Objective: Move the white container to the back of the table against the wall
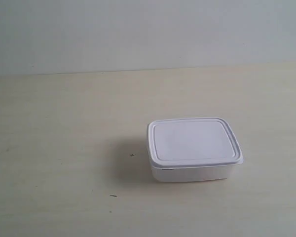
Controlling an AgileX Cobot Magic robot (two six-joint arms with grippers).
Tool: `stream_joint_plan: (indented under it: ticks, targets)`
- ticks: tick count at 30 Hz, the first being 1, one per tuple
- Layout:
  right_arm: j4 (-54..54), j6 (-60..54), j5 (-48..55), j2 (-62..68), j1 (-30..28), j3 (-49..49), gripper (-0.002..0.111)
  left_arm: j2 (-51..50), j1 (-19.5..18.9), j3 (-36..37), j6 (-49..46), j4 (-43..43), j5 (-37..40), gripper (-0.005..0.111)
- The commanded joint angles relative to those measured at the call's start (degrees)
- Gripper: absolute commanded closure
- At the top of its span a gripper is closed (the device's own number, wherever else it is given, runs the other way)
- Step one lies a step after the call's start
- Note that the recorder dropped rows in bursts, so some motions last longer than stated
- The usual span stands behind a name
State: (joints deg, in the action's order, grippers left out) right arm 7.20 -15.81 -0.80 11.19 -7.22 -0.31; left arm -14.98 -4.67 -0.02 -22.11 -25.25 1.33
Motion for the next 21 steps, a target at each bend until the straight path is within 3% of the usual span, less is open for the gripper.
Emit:
stream_joint_plan:
  ticks: [1,5,8,14,16,18,21]
  targets:
    - [0.98,0.94,-12.74,-0.29,0.23,0.31,0.108,-0.31,-0.10,0.02,5.72,-3.05,-5.46,0.107]
    - [0.98,0.80,-21.05,-0.29,0.23,0.31,0.108,-0.31,-0.10,0.02,17.11,-3.85,-8.74,0.107]
    - [1.07,0.80,-25.09,-0.29,0.23,0.31,0.108,-0.31,-0.10,0.02,19.62,-3.86,-9.18,0.107]
    - [6.89,8.70,-24.60,-0.29,0.23,0.31,0.108,-0.31,-0.10,0.02,31.51,-3.86,-8.42,0.107]
    - [13.31,9.64,-14.80,-0.29,0.23,-1.84,0.108,-0.31,-0.10,0.02,32.07,-3.44,-8.81,0.107]
    - [13.51,7.35,1.97,0.18,0.23,-7.46,0.108,-2.81,-0.10,-3.61,30.80,-3.40,-4.59,0.107]
    - [12.25,7.58,17.21,10.02,0.10,-18.61,0.108,-15.00,-0.10,-16.65,30.81,1.88,7.23,0.107]
